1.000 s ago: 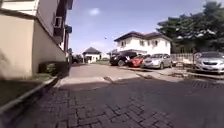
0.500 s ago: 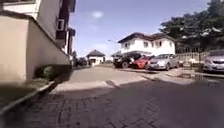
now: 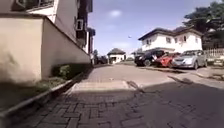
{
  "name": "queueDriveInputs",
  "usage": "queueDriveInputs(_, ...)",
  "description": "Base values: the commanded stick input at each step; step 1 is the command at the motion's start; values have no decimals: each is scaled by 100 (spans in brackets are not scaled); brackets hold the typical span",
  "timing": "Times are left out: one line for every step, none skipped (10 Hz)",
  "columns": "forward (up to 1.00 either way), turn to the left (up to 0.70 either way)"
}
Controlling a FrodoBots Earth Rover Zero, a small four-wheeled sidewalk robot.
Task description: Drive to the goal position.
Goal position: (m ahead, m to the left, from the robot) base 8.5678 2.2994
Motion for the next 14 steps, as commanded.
queueDriveInputs(70,0)
queueDriveInputs(70,0)
queueDriveInputs(70,0)
queueDriveInputs(70,0)
queueDriveInputs(70,0)
queueDriveInputs(70,0)
queueDriveInputs(70,0)
queueDriveInputs(70,0)
queueDriveInputs(70,0)
queueDriveInputs(70,0)
queueDriveInputs(70,0)
queueDriveInputs(70,17)
queueDriveInputs(70,35)
queueDriveInputs(70,35)
